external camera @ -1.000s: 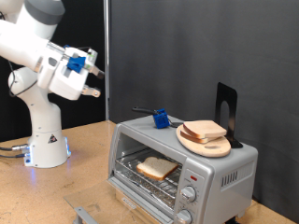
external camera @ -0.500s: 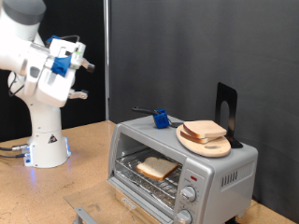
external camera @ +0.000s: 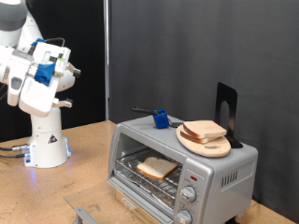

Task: Make a piece of toast with the oven

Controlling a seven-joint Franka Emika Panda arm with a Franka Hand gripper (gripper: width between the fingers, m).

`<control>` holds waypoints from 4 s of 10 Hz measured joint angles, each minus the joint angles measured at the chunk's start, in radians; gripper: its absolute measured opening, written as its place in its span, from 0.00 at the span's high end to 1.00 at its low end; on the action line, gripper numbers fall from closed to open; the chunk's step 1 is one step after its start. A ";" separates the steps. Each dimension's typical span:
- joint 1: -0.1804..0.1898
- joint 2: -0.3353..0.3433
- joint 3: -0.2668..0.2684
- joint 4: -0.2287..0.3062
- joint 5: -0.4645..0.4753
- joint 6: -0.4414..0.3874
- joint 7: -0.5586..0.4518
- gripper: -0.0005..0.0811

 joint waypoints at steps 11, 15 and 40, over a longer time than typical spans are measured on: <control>0.034 0.290 -0.221 0.171 0.017 -0.239 0.270 0.01; 0.036 0.346 -0.246 0.197 0.034 -0.277 0.245 0.01; -0.142 1.161 0.075 0.258 0.464 -0.298 -0.429 0.01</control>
